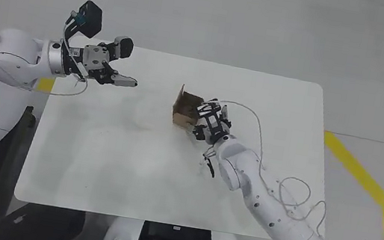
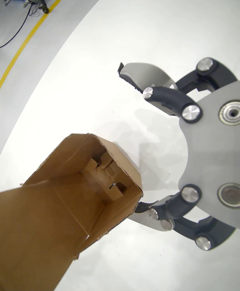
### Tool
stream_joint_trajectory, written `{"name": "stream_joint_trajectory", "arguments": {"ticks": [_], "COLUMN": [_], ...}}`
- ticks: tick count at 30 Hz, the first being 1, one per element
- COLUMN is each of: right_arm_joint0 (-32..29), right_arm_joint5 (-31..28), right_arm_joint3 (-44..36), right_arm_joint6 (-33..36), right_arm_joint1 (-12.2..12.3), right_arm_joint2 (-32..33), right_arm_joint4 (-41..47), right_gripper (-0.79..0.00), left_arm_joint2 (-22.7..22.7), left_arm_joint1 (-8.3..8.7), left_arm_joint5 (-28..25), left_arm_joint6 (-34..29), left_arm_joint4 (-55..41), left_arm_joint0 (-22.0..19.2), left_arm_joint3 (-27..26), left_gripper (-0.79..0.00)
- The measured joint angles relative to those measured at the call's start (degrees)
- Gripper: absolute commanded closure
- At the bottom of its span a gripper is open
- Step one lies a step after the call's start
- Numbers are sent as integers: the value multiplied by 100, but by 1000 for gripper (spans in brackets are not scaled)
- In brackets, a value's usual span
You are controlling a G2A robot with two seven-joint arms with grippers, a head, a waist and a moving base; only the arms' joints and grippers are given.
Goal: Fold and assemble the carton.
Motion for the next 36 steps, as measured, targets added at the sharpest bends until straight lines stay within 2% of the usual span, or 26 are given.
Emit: {"name": "stream_joint_trajectory", "arguments": {"ticks": [6, 11, 14, 20, 26, 36], "right_arm_joint0": [-80, -138, -126, 8, 71, -400], "right_arm_joint5": [473, -46, -163, 140, 463, 751], "right_arm_joint3": [-52, -328, -400, -173, 57, -202], "right_arm_joint6": [30, 175, 112, -363, -283, -63], "right_arm_joint1": [9, -32, -99, -291, -407, -272], "right_arm_joint2": [322, 149, 36, -25, 5, 739], "right_arm_joint4": [-295, -445, -399, -63, -13, -319], "right_gripper": [-785, -785, -785, -785, -785, -785], "left_arm_joint2": [0, 0, 0, 0, 0, 0], "left_arm_joint1": [0, 0, 0, 0, 0, 0], "left_arm_joint5": [0, 0, 0, 0, 0, 0], "left_arm_joint6": [0, 0, 0, 0, 0, 0], "left_arm_joint4": [0, 0, 0, 0, 0, 0], "left_arm_joint0": [0, 0, 0, 0, 0, 0], "left_arm_joint3": [0, 0, 0, 0, 0, 0], "left_gripper": [-785, -785, -785, -785, -785, -785]}}
